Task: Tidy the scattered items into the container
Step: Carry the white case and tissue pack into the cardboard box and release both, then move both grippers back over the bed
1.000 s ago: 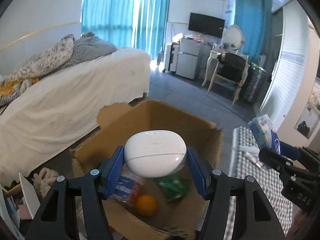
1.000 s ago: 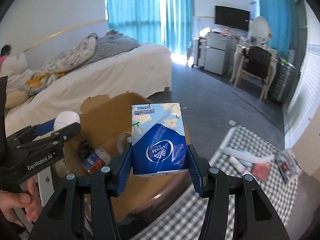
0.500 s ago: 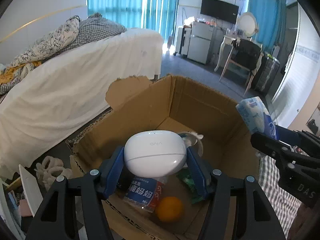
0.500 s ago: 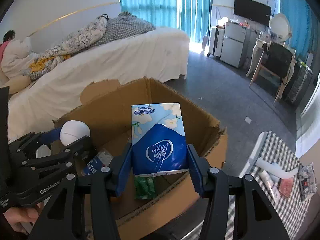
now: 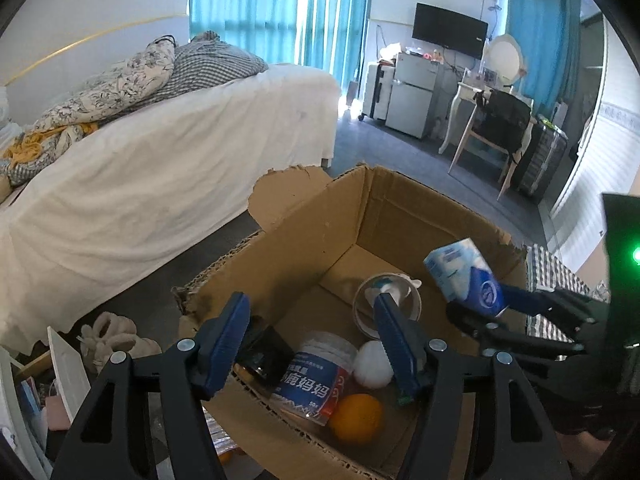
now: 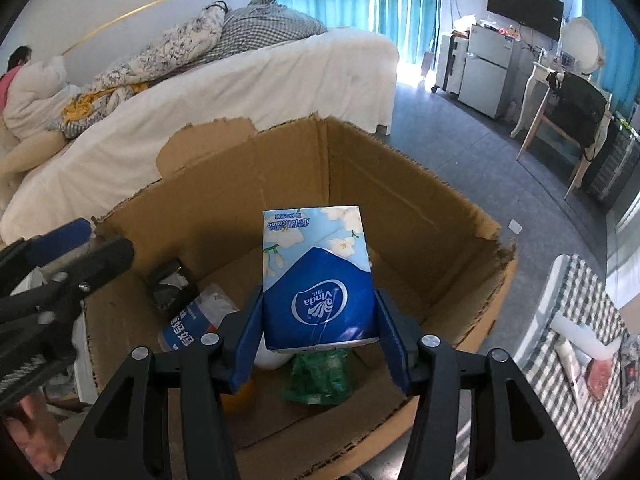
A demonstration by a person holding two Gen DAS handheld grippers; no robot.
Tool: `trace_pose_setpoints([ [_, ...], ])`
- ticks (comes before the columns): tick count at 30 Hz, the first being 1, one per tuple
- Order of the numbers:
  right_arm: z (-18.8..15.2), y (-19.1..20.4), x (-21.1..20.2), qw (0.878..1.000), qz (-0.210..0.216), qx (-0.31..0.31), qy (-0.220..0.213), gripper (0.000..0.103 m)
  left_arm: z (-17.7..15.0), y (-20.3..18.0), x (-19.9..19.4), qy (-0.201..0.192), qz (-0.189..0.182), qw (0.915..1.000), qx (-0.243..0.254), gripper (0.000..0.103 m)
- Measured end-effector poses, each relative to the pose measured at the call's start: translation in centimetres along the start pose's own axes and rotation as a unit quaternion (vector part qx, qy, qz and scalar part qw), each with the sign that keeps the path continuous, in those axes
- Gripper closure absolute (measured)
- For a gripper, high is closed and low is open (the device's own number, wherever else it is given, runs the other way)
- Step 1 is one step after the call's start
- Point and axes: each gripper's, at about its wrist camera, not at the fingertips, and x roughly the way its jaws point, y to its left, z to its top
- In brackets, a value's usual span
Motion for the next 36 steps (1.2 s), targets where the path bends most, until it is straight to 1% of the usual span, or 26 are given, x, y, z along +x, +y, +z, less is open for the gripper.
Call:
trace_pose_setpoints([
  [3,-0.2,0.1,0.4,1.0,0.002,0.0,0.006,0.048,0.0,0.3,-0.1,0.0,0.002,1.0,-0.001,0.036],
  [5,-0.2,0.1,0.4,1.0,-0.002,0.001,0.005,0.035,-0.1,0.1,-0.1,0.0,0.003,1.0,-0.001,0.036],
  [6,-0.2,0.0,0.3,1.0,-0.006,0.001,0.001,0.022,0.0,0.0,-0.2,0.0,0.002,1.0,0.0,0.036],
  [7,-0.2,0.0,0.2,1.0,-0.009,0.001,-0.003,0.019,0.0,-0.1,-0.2,0.0,0.002,1.0,0.0,0.036],
  [9,-0.2,-0.1,-0.2,1.0,-0.016,0.003,-0.008,0.017,-0.1,-0.2,-0.4,-0.002,0.001,1.0,0.0,0.036],
  [10,-0.2,-0.2,-0.3,1.0,-0.021,0.004,-0.007,0.014,-0.1,-0.3,-0.5,-0.002,0.001,1.0,0.0,0.036],
  [11,-0.2,-0.2,-0.4,1.0,-0.024,0.004,-0.007,0.014,-0.1,-0.3,-0.5,-0.002,0.001,1.0,0.0,0.036],
  [15,-0.6,-0.8,-1.5,1.0,-0.022,0.007,-0.011,0.014,-0.1,-0.8,-1.1,-0.007,-0.003,1.0,0.002,0.036],
  [19,-1.5,-2.0,-3.4,0.999,-0.026,0.018,-0.026,0.014,0.1,-2.5,-2.1,-0.014,-0.013,0.9997,0.012,0.035],
  [21,-2.3,-3.1,-5.1,0.998,-0.034,0.027,-0.039,0.014,0.2,-3.9,-2.6,-0.017,-0.023,0.9994,0.021,0.035],
  [24,-3.6,-5.6,-7.7,0.996,-0.054,0.046,-0.054,0.014,0.2,-6.9,-3.2,-0.022,-0.042,0.9981,0.039,0.03],
  [25,-4.2,-6.7,-8.6,0.995,-0.06,0.054,-0.058,0.014,0.2,-8.0,-3.4,-0.023,-0.048,0.9976,0.044,0.028],
  [28,-6.3,-10.8,-11.6,0.99,-0.086,0.085,-0.066,0.014,-0.1,-12.0,-3.6,-0.022,-0.071,0.9952,0.064,0.028],
  [33,-11.3,-18.6,-16.4,0.977,-0.129,0.152,-0.076,0.012,-1.3,-19.8,-3.5,-0.011,-0.112,0.9887,0.1,0.027],
  [36,-14.2,-22.8,-18.5,0.967,-0.149,0.192,-0.077,0.011,-2.4,-24.6,-2.6,0.004,-0.136,0.9839,0.116,0.027],
])
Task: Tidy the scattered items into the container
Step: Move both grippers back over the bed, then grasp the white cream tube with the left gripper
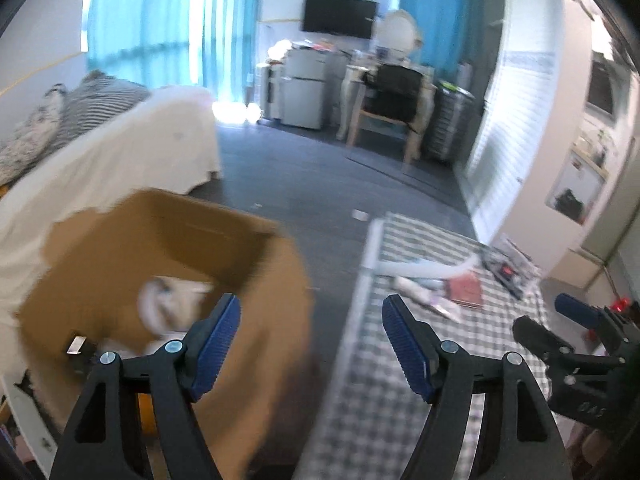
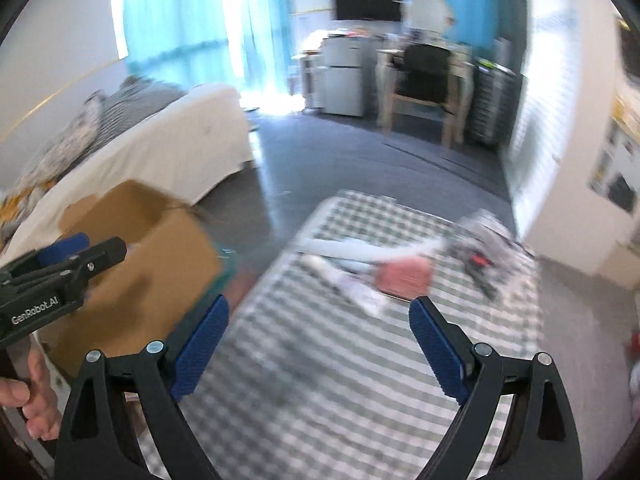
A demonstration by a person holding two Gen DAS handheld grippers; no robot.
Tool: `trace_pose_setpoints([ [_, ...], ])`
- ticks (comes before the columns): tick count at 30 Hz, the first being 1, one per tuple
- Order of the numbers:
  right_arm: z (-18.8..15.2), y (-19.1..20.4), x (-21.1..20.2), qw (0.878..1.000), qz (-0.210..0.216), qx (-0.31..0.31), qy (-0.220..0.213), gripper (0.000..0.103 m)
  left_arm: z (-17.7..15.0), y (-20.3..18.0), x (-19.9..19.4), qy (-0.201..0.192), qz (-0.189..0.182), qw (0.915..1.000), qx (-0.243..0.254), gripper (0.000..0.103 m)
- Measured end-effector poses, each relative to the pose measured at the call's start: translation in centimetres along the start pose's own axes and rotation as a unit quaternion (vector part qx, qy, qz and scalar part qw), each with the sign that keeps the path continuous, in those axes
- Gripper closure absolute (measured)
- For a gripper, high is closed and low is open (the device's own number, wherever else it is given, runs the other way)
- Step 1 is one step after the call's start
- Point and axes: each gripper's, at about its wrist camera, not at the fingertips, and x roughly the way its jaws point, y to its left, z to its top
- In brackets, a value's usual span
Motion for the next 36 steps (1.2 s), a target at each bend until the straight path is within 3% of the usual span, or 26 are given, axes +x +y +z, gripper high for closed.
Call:
trace_pose_setpoints([
  [6,-1.5,-8.2,-0.8,0.998,-0.03,0.057,0.001,0.011,-0.1,-7.9,5.4,0.028,-0.029,0.9987,0.032,0.027],
  [12,-2.8,-11.8,0.2,0.996,-0.036,0.08,0.01,0.011,-1.0,-12.3,10.0,0.045,-0.022,0.9968,0.063,0.02],
  [22,-2.8,-13.1,2.8,0.997,-0.027,0.068,0.012,0.011,-1.2,-13.6,17.6,0.111,-0.021,0.9933,0.024,0.02],
  [30,-2.4,-13.6,3.9,0.998,-0.025,0.062,0.012,0.011,-1.7,-13.5,20.4,0.146,-0.003,0.9888,-0.03,0.021],
  [33,-2.5,-13.8,3.9,0.998,-0.023,0.064,0.01,0.011,-1.9,-13.8,20.2,0.138,0.002,0.9901,-0.022,0.032],
  [34,-2.5,-13.9,3.9,0.998,-0.022,0.065,0.01,0.011,-1.8,-13.9,20.2,0.14,0.002,0.9899,-0.023,0.045],
  [36,-2.6,-13.9,4.0,0.998,-0.021,0.066,0.012,0.011,-1.7,-13.8,20.1,0.144,0.0,0.9893,-0.026,0.049],
])
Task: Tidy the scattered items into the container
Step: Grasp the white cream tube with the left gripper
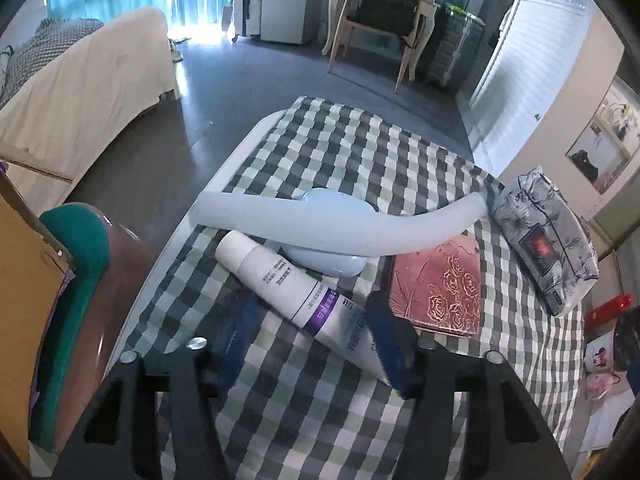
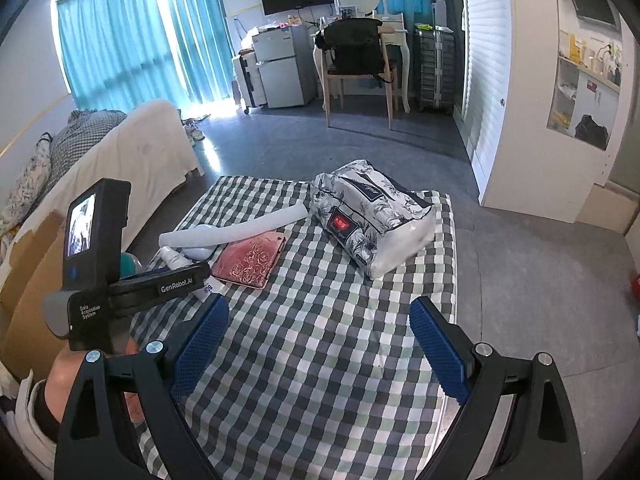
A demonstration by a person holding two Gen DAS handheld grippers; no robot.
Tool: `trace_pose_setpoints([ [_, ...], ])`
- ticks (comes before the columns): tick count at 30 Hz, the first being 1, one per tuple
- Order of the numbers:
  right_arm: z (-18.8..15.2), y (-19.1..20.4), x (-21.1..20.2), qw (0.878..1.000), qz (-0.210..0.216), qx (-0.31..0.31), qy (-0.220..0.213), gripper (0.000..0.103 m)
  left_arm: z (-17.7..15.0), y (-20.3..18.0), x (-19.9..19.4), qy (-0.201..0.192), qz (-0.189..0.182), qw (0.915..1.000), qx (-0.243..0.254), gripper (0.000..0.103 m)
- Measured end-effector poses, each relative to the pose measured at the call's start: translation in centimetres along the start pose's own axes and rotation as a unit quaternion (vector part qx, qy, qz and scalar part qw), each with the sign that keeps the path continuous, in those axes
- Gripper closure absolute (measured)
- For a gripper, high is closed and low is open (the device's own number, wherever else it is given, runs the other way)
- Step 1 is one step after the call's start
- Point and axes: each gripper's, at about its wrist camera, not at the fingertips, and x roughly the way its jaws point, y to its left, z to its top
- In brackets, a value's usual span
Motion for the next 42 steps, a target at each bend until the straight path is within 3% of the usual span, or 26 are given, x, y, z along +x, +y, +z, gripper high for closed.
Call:
trace_pose_setpoints([
  [8,0.0,0.4,0.1,1.0,0.008,0.0,0.003,0.011,-0.4,0.5,-0.6,0.0,-0.031,0.9995,-0.001,0.075],
  [23,0.4,1.8,0.9,1.0,0.026,-0.001,0.015,0.011,-0.6,2.5,-3.9,-0.005,-0.076,0.9969,0.019,0.095],
  [28,0.4,2.2,1.4,0.999,0.026,0.003,0.023,0.011,-1.6,2.6,-5.4,-0.001,-0.089,0.995,0.046,0.097],
  [42,0.4,3.6,1.9,0.999,0.023,-0.001,0.03,0.011,-2.7,1.5,-1.9,0.023,-0.064,0.9939,0.087,0.094],
])
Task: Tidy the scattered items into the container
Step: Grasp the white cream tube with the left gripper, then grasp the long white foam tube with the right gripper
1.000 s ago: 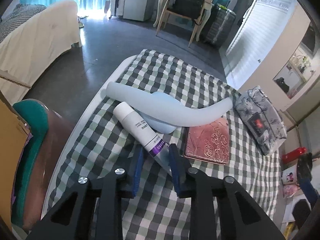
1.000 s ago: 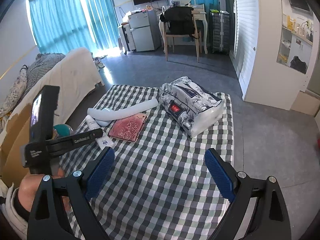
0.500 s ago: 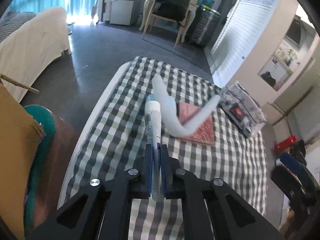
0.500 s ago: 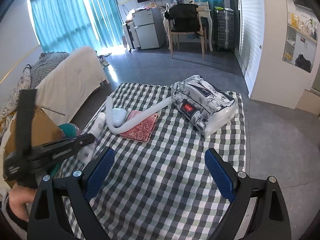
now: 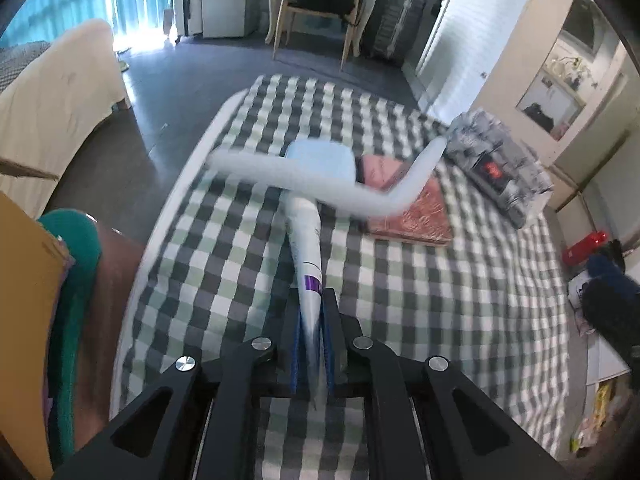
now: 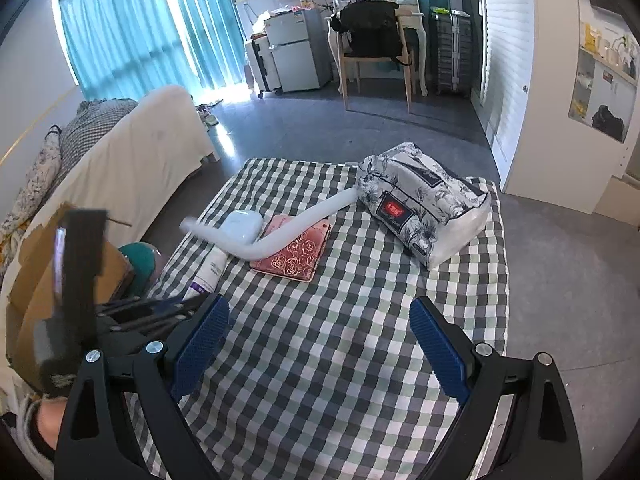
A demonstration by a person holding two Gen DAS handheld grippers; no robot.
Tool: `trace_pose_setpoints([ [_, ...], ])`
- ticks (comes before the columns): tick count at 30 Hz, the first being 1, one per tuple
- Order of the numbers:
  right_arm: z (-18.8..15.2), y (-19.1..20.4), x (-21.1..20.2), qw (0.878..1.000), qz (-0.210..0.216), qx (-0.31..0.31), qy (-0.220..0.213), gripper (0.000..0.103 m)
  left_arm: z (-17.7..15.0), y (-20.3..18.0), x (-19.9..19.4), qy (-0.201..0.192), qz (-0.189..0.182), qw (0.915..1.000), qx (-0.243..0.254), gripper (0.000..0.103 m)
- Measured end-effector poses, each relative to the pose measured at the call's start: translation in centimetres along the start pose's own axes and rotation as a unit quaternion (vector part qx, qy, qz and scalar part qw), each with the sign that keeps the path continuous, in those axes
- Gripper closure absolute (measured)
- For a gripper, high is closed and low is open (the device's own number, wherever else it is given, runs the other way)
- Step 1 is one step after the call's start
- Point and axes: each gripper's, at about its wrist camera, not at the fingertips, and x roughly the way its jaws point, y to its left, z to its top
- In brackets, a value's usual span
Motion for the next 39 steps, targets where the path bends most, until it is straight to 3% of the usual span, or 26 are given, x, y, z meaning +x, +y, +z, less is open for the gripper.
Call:
trace_pose_setpoints([
  [11,-0.1,-0.2,-0.1,1.0,-0.002,0.004,0.002,0.011,-0.1,0.4,-1.3,-0.012,-0.005,0.9999,0.007,0.096],
  [21,0.5,0.7,-0.9,1.0,0.0,-0.004,-0.008,0.011,-1.2,0.4,-8.8,-0.077,-0.006,0.9964,0.034,0.096],
  [32,0.7,3.9,3.0,0.999,0.002,-0.03,0.029,0.011,-2.4,2.8,-10.5,-0.082,-0.035,0.9959,0.013,0.096],
  [39,0.8,4.5,6.7,0.997,0.031,0.016,0.075,0.011,-3.0,4.7,-12.0,-0.099,-0.038,0.9944,0.004,0.096],
])
